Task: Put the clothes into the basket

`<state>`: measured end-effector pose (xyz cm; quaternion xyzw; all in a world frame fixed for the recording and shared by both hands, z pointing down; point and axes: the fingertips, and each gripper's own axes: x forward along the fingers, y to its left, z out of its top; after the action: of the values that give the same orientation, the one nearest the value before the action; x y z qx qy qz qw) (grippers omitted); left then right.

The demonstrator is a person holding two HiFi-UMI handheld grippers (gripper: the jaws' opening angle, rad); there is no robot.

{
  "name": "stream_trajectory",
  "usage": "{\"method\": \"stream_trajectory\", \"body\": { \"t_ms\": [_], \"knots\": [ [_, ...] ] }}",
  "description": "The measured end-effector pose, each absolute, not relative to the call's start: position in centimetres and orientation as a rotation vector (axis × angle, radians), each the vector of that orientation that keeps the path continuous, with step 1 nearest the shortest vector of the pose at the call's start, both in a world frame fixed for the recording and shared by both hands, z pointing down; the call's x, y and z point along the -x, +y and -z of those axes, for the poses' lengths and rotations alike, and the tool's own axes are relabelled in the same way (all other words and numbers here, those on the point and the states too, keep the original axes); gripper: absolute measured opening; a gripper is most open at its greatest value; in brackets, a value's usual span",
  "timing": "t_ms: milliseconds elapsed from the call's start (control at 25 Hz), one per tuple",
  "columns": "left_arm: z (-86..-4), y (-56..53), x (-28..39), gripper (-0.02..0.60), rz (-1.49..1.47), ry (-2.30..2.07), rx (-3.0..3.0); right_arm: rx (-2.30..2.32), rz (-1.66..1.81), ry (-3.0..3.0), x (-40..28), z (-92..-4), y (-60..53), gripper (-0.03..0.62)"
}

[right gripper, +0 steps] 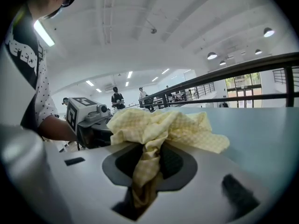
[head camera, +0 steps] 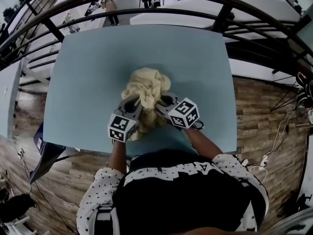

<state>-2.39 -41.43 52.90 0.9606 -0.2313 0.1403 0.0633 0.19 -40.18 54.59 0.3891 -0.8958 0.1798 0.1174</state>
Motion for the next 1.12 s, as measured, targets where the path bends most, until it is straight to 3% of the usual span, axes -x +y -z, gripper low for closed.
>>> {"method": "stream_trajectory", "body": {
  "t_ms": [1120],
  "knots": [
    [-49.8, -31.4, -3.9, 0.044, -0.338, -1.0, -2.853, -0.946, -0.436, -2.798, -6.6, -51.9, -30.7, 0.084]
  ]
}}
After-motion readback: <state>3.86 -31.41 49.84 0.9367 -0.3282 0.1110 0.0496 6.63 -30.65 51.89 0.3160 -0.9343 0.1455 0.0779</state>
